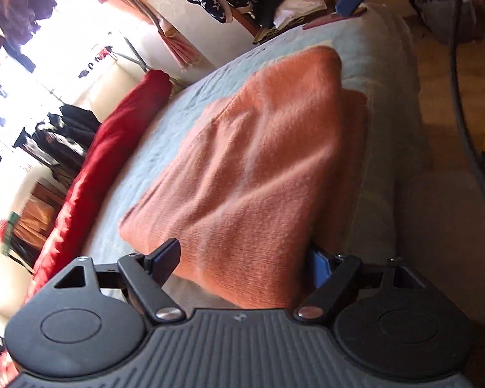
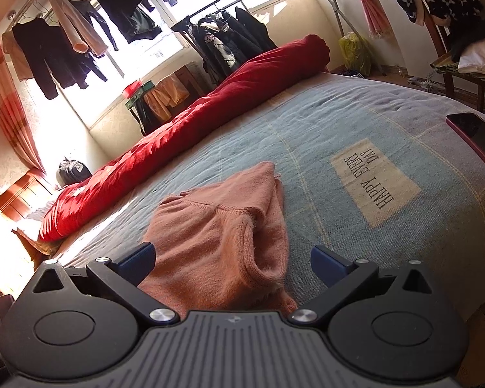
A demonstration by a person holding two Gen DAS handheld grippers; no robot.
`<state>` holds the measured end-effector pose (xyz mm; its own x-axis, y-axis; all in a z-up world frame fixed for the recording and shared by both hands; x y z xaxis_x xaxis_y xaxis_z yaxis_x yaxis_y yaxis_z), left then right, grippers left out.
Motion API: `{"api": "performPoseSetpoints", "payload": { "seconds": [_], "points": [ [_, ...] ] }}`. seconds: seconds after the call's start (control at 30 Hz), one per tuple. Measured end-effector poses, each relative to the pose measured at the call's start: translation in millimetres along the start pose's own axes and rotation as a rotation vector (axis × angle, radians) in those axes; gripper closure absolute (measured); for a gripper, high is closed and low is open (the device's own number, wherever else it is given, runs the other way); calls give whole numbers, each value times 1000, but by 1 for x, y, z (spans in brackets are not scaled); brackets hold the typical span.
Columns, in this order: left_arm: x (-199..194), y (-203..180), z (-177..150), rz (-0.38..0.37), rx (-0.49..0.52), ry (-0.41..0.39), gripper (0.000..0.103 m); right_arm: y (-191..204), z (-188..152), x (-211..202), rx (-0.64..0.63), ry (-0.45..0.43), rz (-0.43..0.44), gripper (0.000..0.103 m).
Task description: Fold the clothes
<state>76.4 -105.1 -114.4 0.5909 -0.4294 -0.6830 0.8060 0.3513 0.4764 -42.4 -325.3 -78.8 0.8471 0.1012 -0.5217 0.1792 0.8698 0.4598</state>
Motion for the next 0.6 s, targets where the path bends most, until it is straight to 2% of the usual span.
{"api": "performPoseSetpoints", "payload": {
  "seconds": [0.17,0.23,0.4,0.47,0.6],
  "points": [
    [0,23,-13,30,-90,14,20,0,2,-8,-25,-19,-26,0],
    [-4,31,-20,-11,-161,16,20,-3,3,-6,-15,-13,-22,0],
    [-30,37,-18,-192,-224,-47,20,11,10,0,-59,-16,29,0],
    [-41,51,-16,-240,-281,-81,20,25,12,2,-100,-19,80,0],
    [-43,102,-16,-236,-504,-124,20,63,10,14,-218,-3,223,0]
  ]
}}
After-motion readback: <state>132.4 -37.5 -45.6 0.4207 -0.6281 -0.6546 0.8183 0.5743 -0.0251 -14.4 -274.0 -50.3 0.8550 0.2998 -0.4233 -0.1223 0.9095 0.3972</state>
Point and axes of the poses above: each gripper's, at about its wrist camera, not at the fingertips, and x roughly the way its jaws point, y to its left, z to its top, the point moved 6 cm from there along x, roughly the way its jaws point, and after that the axes turned 8 degrees about -z, right-handed, at the moved point
